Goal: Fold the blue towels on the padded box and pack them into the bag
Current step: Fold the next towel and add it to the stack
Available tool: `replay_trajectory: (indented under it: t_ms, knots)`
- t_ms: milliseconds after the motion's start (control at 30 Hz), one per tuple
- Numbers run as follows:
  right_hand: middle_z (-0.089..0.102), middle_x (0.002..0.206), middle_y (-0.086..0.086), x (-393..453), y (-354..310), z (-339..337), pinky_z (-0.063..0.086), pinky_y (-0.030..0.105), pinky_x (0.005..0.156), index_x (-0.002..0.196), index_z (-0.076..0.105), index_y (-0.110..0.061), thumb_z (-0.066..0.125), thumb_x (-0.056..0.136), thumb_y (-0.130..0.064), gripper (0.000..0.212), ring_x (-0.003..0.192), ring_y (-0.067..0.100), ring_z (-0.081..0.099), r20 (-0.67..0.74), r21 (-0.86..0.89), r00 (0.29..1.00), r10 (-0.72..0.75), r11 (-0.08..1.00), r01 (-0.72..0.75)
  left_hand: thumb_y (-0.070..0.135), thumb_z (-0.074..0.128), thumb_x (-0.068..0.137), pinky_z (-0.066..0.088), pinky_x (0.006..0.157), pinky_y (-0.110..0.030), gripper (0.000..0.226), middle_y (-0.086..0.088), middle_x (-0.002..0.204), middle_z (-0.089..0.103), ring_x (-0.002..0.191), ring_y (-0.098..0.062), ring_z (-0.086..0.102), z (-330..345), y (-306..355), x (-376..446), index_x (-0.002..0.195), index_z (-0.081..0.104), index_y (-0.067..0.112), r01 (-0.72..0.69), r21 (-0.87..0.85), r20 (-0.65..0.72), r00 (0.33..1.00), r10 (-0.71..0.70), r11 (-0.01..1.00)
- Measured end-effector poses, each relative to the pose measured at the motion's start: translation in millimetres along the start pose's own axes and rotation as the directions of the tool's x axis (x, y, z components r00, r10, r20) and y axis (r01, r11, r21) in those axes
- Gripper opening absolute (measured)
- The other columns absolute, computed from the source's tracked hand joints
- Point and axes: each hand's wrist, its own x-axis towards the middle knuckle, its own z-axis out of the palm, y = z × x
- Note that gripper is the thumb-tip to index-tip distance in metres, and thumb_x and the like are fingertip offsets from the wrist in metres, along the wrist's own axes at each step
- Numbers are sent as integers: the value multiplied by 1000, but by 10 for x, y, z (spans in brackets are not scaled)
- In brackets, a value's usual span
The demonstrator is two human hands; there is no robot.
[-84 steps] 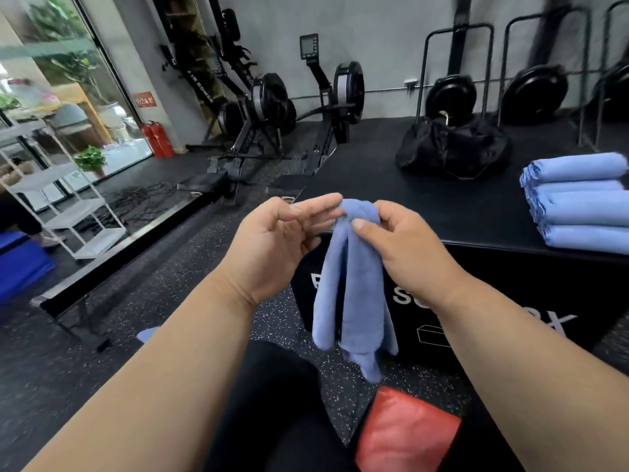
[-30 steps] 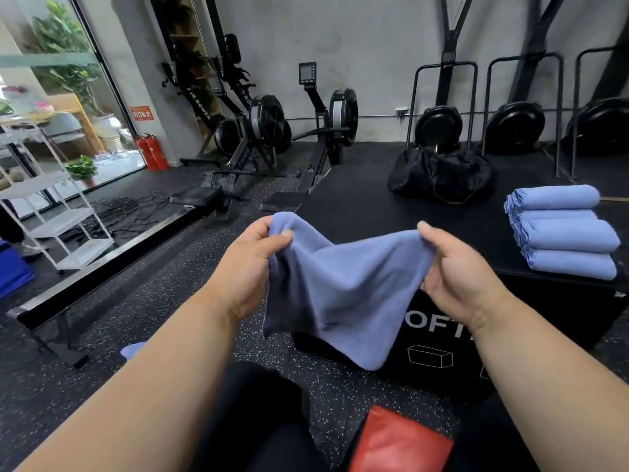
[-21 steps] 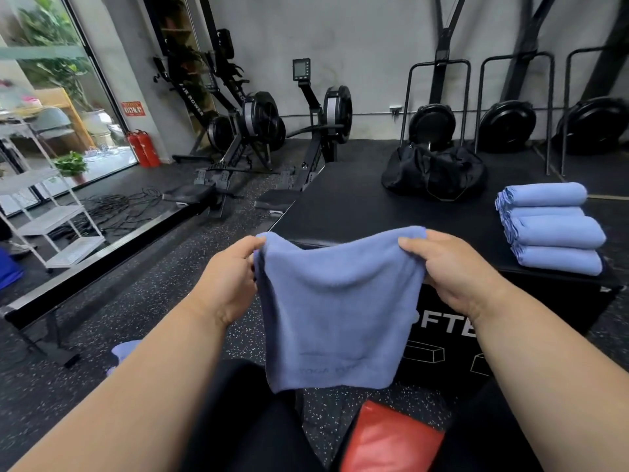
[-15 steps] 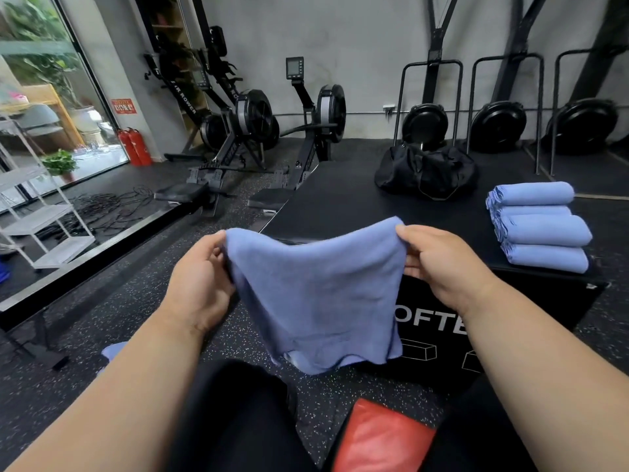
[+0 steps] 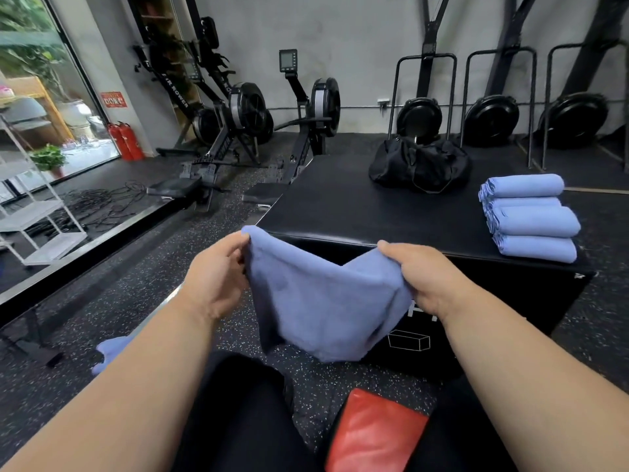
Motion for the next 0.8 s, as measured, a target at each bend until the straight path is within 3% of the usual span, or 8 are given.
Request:
replay_trajectory:
  t_ms: [100, 200, 300, 367, 533, 600, 667, 800]
  knots:
    - [77, 91, 3, -30, -75, -17, 52, 35, 78, 94, 76, -13, 64, 104, -33, 25, 83, 14, 70, 47, -17, 991, -125, 992, 126, 38, 62, 85, 45, 94, -46, 43, -24, 112, 60, 106, -33, 58, -82, -30, -69, 112, 69, 5, 64, 56, 47, 997, -67, 996]
    - [71, 92, 6, -87, -115, -6, 50, 37, 84, 96, 67, 1, 61, 104, -41, 42, 86, 16, 66, 133, -113, 974, -184, 973, 199, 46, 67, 91, 46, 87, -41, 33, -20, 101, 68, 93, -28, 65, -84, -166, -164, 92, 74, 14, 168, 187, 38, 983, -178, 968]
    - [57, 84, 8, -112, -116, -35, 44, 39, 75, 96, 55, 8, 64, 99, -51, 60, 77, 20, 55, 79, -185, 975, -209, 958, 220, 38, 68, 96, 42, 96, -40, 39, -15, 116, 63, 108, -26, 55, -78, -186, -146, 122, 72, 8, 100, 139, -9, 995, -99, 985]
    - [51, 78, 7, -101, -107, -73, 39, 35, 70, 91, 55, 10, 70, 95, -49, 62, 71, 18, 47, -35, -188, 971, -237, 956, 226, 38, 64, 103, 45, 98, -38, 44, -8, 120, 69, 112, -22, 61, -85, -147, -90, 132, 68, 4, 50, 85, -79, 996, -43, 995]
    - [33, 77, 5, -82, -40, -138, 26, 33, 60, 78, 44, 8, 76, 91, -50, 67, 71, 22, 29, -206, -212, 934, -293, 945, 249, 33, 70, 101, 46, 70, -26, 16, 4, 91, 69, 86, -12, 60, -28, -124, -34, 104, 72, 17, 66, 157, -236, 971, -28, 985]
    - [36, 77, 4, -67, 19, -138, 29, 34, 64, 82, 46, 9, 77, 89, -53, 69, 71, 20, 32, -210, -189, 936, -283, 951, 245, 29, 68, 103, 45, 70, -27, 13, 3, 88, 66, 84, -12, 58, -5, -129, -14, 104, 71, 17, 61, 169, -241, 970, -19, 984]
    - [38, 77, 4, -63, 73, -153, 32, 34, 65, 81, 50, 6, 76, 90, -52, 65, 71, 19, 35, -198, -146, 941, -274, 958, 247, 25, 65, 104, 43, 68, -25, 17, 5, 89, 64, 79, -9, 55, 6, -115, -7, 120, 68, 20, 21, 164, -211, 977, 14, 986]
    - [61, 77, -2, -32, 94, -242, 47, 34, 76, 83, 70, -5, 71, 97, -34, 32, 74, 11, 53, -179, -79, 932, -314, 949, 304, -3, 60, 100, 43, 61, -17, 40, 12, 79, 73, 65, -1, 58, 24, -44, -46, 130, 64, 23, -97, 230, -52, 992, 112, 968]
